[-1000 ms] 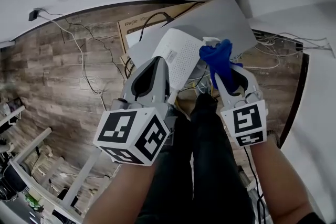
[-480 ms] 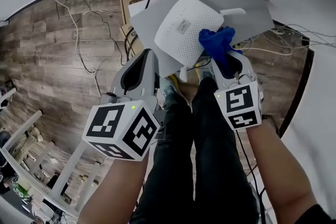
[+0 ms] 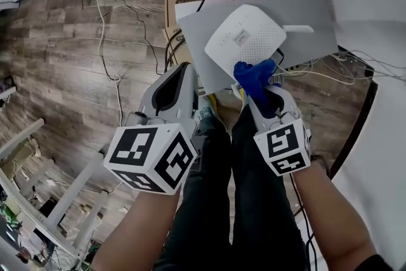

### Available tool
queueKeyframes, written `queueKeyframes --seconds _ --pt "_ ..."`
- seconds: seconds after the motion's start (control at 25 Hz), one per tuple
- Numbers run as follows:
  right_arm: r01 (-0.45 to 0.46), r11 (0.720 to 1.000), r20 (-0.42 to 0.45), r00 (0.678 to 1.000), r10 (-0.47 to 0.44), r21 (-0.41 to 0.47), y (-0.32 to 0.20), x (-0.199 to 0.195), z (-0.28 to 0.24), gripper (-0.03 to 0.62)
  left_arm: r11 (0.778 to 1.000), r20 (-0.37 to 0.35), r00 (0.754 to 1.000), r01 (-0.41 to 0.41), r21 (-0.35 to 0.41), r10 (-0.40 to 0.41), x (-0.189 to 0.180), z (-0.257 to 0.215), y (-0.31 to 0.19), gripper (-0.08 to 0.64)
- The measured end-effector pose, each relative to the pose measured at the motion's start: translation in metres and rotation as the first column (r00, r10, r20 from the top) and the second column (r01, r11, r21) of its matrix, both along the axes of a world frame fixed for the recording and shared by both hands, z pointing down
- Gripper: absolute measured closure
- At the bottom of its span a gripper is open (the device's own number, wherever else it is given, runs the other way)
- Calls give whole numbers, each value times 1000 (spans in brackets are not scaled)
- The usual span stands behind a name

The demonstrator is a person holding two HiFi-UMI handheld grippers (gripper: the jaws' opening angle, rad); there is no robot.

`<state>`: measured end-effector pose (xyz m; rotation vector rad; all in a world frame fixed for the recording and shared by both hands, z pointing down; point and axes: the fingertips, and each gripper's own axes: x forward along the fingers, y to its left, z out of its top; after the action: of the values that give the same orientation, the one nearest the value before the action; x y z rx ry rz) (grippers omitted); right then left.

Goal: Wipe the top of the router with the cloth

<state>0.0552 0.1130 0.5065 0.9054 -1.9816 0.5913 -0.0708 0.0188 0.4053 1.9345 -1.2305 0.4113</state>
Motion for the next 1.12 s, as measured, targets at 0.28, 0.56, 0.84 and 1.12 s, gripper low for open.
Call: queueKeyframes --seconds 0.28,0.56,0.84,1.12 --pt "67 997 37 997 -69 48 -29 -14 -27 479 999 -17 999 51 0 -51 -10 1 1 560" --pt "155 985 10 988 -156 77 -74 -29 -51 479 994 -43 994 105 8 -104 -15 -25 -4 560" --pt "348 936 5 937 -349 58 -107 -74 -16 479 971 -28 971 237 -13 -238 -50 3 -20 560" --pt "517 856 -24 856 -517 12 -113 -118 -4 479 933 -24 933 358 -31 -359 -91 13 -21 560"
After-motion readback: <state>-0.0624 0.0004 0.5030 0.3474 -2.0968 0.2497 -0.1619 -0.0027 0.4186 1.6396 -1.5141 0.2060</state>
